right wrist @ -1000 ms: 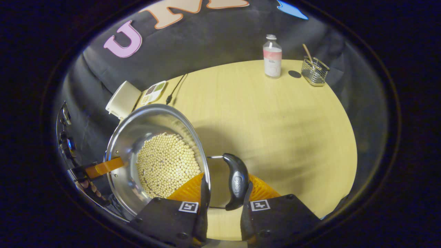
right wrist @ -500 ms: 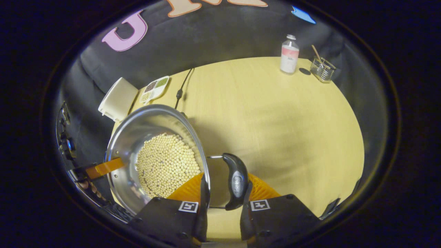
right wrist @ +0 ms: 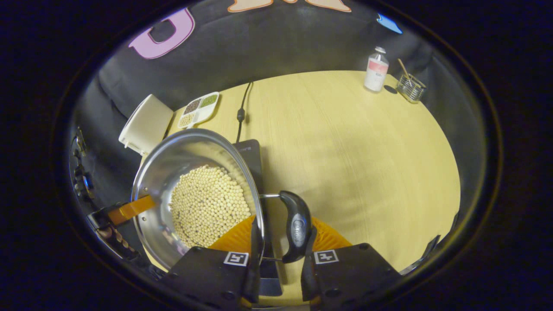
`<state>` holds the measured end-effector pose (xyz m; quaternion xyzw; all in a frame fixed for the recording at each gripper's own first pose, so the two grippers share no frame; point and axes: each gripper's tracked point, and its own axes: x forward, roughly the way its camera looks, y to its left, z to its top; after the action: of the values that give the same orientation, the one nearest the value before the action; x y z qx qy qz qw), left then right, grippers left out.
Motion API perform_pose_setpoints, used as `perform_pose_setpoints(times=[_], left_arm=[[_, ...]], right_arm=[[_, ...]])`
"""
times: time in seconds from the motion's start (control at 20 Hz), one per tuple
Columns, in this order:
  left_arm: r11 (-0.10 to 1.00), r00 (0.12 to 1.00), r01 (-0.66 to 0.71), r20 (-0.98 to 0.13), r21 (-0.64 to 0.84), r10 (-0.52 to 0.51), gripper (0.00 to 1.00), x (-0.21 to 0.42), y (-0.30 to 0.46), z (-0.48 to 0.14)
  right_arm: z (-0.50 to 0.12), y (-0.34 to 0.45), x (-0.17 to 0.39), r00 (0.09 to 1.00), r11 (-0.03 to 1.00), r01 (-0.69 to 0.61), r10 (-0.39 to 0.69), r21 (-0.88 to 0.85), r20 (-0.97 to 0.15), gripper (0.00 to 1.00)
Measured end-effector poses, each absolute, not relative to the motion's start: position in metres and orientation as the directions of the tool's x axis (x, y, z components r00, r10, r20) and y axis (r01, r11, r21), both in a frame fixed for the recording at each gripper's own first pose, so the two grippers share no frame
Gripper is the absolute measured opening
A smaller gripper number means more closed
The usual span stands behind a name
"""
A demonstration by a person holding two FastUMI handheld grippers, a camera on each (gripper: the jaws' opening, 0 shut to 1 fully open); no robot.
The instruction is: First push the handle of the pot to place it horizontally, then grasp the pot with both hands and set it on the induction cooktop.
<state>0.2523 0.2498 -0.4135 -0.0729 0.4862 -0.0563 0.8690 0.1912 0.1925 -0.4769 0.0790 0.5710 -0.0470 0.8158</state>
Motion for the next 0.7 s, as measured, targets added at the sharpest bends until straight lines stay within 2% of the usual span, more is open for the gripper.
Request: perform_pose_setpoints(times=[0.05,0.1,0.15,0.3,0.4,0.45,0.5,0.55,0.6,0.65,0.7], left_arm=[[0.984,0.526,0.035,-0.834,-0.175,-0.167,0.55,0.254,0.253,-0.413],[0.985,0.531,0.043,-0.831,-0.169,-0.166,0.56,0.255,0.256,-0.413],[0.986,0.54,0.047,-0.827,-0.16,-0.159,0.55,0.257,0.26,-0.412],[0.989,0.55,0.042,-0.823,-0.141,-0.14,0.59,0.258,0.267,-0.414],[0.99,0.528,0.013,-0.84,-0.139,-0.125,0.62,0.251,0.265,-0.421],[0.993,0.512,-0.008,-0.853,-0.121,-0.1,0.64,0.243,0.268,-0.422],[0.993,0.532,-0.028,-0.843,-0.112,-0.08,0.7,0.244,0.269,-0.421],[0.992,0.559,-0.042,-0.826,-0.115,-0.072,0.79,0.245,0.267,-0.413],[0.992,0.587,-0.052,-0.807,-0.119,-0.066,0.75,0.246,0.267,-0.407],[0.993,0.609,-0.058,-0.792,-0.107,-0.05,0.76,0.247,0.269,-0.4],[0.995,0.631,-0.062,-0.776,-0.079,-0.023,0.8,0.249,0.275,-0.393]], right_arm=[[-0.478,0.195,0.194,0.344,0.983,0.166,0.012,0.073,-0.939,0.32],[-0.48,0.198,0.195,0.343,0.983,0.171,0.011,0.073,-0.939,0.4],[-0.48,0.202,0.196,0.342,0.981,0.176,0.011,0.076,-0.94,0.32],[-0.481,0.207,0.194,0.345,0.983,0.168,0.016,0.078,-0.939,0.34],[-0.477,0.202,0.197,0.369,0.98,0.187,0.0,0.074,-0.93,0.48],[-0.473,0.199,0.2,0.394,0.974,0.213,-0.013,0.078,-0.919,0.59],[-0.467,0.196,0.203,0.419,0.97,0.227,-0.02,0.084,-0.908,0.6],[-0.462,0.195,0.205,0.438,0.969,0.227,-0.014,0.095,-0.899,0.65],[-0.457,0.194,0.204,0.457,0.969,0.226,-0.018,0.097,-0.889,0.69],[-0.45,0.189,0.206,0.481,0.969,0.229,-0.026,0.097,-0.877,0.67],[-0.443,0.185,0.209,0.505,0.968,0.23,-0.027,0.104,-0.863,0.76]])
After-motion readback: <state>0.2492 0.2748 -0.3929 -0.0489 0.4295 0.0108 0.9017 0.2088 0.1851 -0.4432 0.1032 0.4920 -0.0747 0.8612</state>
